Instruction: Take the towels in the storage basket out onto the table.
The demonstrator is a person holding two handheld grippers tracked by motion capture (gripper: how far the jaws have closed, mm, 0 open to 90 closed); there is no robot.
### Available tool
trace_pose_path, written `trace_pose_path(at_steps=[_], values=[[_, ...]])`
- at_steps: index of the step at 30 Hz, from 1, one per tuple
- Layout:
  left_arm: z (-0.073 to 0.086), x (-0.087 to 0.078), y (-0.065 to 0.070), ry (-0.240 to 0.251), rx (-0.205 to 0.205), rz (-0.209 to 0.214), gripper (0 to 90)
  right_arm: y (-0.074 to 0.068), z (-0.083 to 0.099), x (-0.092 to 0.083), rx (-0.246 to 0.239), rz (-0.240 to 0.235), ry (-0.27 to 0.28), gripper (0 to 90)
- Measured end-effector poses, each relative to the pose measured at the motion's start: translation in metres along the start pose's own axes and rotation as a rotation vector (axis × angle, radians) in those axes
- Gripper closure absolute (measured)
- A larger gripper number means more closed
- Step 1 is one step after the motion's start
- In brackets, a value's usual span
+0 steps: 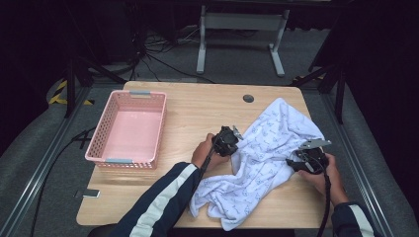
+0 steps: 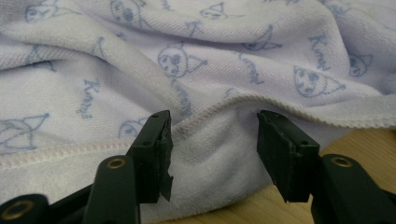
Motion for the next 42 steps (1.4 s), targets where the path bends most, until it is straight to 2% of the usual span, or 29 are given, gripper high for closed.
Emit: trace_pose_path(at_steps=[2,3,5,6,9,11,13,15,17,18,20,21,23,24,25,26,27,28,29,30,31,32,33,35,36,38,40,41,42], values=[[0.01,-0.006,-0.011,-0.017,-0.02,-0.017,88.8,0.005,0.003,-0.003,0.012,0.012,-0.008,46.3],[0.014,-0.008,-0.016,-0.02,-0.039,-0.052,88.7,0.008,0.005,-0.004,0.01,0.023,-0.011,46.1],[0.026,-0.015,-0.025,-0.027,-0.089,-0.062,88.7,0.015,0.009,-0.007,0.03,0.043,-0.018,45.3],[0.031,-0.018,-0.028,-0.033,-0.097,-0.076,88.8,0.017,0.01,-0.008,0.039,0.051,-0.022,44.9],[0.044,-0.028,-0.031,-0.029,-0.144,-0.082,88.7,0.024,0.012,-0.009,0.064,0.068,-0.014,44.2],[0.047,-0.032,-0.03,-0.03,-0.137,-0.094,88.7,0.026,0.011,-0.008,0.069,0.083,-0.014,44.3],[0.052,-0.039,-0.028,-0.021,-0.145,-0.102,88.7,0.026,0.006,-0.003,0.059,0.094,-0.004,44.5],[0.061,-0.047,-0.035,-0.032,-0.151,-0.155,88.7,0.025,-0.009,0.007,0.032,0.121,0.005,45.7],[0.065,-0.05,-0.041,-0.002,-0.196,-0.169,88.5,0.025,-0.018,0.012,0.019,0.146,0.01,47.0],[0.066,-0.051,-0.042,0.013,-0.211,-0.17,88.2,0.023,-0.024,0.014,0.016,0.122,0.025,48.1],[0.066,-0.054,-0.04,0.026,-0.204,-0.167,88.0,0.02,-0.031,0.014,0.031,0.106,0.051,49.7],[0.062,-0.057,-0.036,0.068,-0.189,-0.145,86.7,0.017,-0.034,0.012,0.03,0.092,0.064,50.5],[0.053,-0.062,-0.025,0.125,-0.16,-0.125,72.6,0.006,-0.037,0.003,0.025,0.059,0.094,51.6],[0.05,-0.064,-0.018,0.144,-0.135,-0.09,69.0,-0.004,-0.039,-0.002,0.044,0.011,0.116,51.5],[0.045,-0.065,-0.003,0.176,-0.083,0.0,69.8,-0.013,-0.039,-0.006,0.043,-0.031,0.131,50.6],[0.045,-0.064,0.005,0.157,-0.048,0.018,70.7,-0.03,-0.039,-0.011,0.023,-0.089,0.144,49.9],[0.046,-0.061,0.013,0.127,-0.025,0.033,69.4,-0.043,-0.037,-0.013,0.01,-0.123,0.139,48.9],[0.046,-0.057,0.02,0.13,-0.011,0.069,67.9,-0.056,-0.034,-0.013,-0.023,-0.141,0.126,47.4],[0.046,-0.057,0.02,0.13,-0.011,0.069,68.0,-0.068,-0.03,-0.013,-0.047,-0.162,0.111,46.6],[0.048,-0.05,0.029,0.11,-0.008,0.088,68.5,-0.08,-0.026,-0.011,-0.08,-0.173,0.092,45.0],[0.048,-0.05,0.029,0.11,-0.008,0.088,70.5,-0.08,-0.026,-0.011,-0.08,-0.173,0.092,45.0],[0.051,-0.045,0.03,0.09,0.004,0.082,70.5,-0.087,-0.024,-0.01,-0.089,-0.183,0.083,44.3],[0.054,-0.042,0.026,0.064,0.004,0.059,75.0,-0.094,-0.02,-0.007,-0.11,-0.186,0.057,44.3],[0.058,-0.04,0.019,0.062,-0.036,0.069,80.9,-0.092,-0.015,0.0,-0.134,-0.133,0.016,44.0],[0.059,-0.04,0.013,0.055,-0.046,0.044,85.1,-0.087,-0.013,0.003,-0.124,-0.119,0.004,42.2],[0.059,-0.04,0.007,0.039,-0.045,0.007,86.8,-0.076,-0.013,0.005,-0.056,-0.126,0.0,42.7],[0.057,-0.038,0.0,0.028,-0.053,-0.02,87.5,-0.061,-0.017,0.009,-0.04,-0.077,0.003,43.0],[0.056,-0.037,-0.002,0.029,-0.062,-0.027,87.8,-0.052,-0.02,0.014,-0.02,-0.063,0.009,43.4],[0.057,-0.036,-0.006,0.021,-0.057,-0.06,88.0,-0.047,-0.022,0.016,-0.001,-0.067,0.011,43.4]])
Point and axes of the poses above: each handheld gripper's, and its own axes: x roughly forward along the jaws, z roughly out of its underside, y roughly to its right, the point moved 9 cm from there along x, roughly forward along the jaws, and after that the axes turned 2 degrees about x, right-handed, at the moved point
